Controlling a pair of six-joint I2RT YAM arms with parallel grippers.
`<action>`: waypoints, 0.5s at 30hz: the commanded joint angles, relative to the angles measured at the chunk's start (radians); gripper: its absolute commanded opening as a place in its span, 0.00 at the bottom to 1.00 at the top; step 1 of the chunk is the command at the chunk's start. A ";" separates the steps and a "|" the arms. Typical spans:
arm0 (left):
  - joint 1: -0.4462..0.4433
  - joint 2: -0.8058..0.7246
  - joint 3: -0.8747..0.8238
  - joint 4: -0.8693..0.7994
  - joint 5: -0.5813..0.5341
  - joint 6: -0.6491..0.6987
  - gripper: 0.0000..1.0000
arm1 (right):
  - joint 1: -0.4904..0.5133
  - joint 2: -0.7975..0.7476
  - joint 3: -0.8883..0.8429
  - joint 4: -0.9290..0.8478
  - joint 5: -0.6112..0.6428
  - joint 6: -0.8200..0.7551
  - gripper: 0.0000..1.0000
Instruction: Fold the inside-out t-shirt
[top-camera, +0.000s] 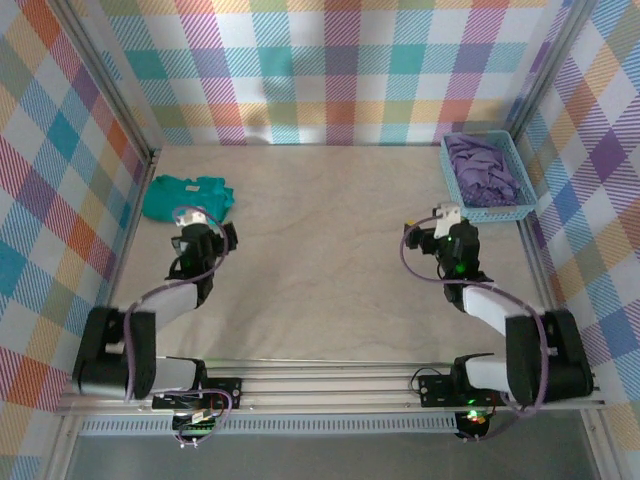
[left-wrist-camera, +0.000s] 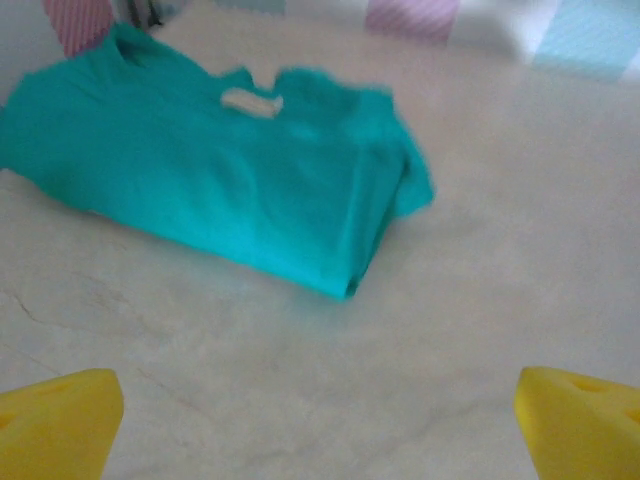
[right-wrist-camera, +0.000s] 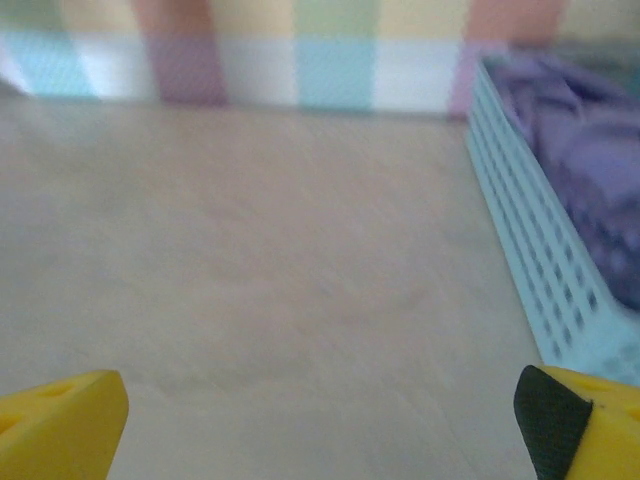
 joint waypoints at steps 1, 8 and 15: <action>0.003 -0.122 0.134 -0.304 0.092 -0.253 1.00 | 0.001 -0.094 0.158 -0.281 -0.018 0.099 1.00; -0.143 -0.054 0.340 -0.450 0.312 -0.285 1.00 | -0.254 0.102 0.590 -0.712 0.090 0.316 1.00; -0.244 -0.014 0.417 -0.515 0.255 -0.256 1.00 | -0.339 0.485 0.944 -0.854 0.062 0.443 0.96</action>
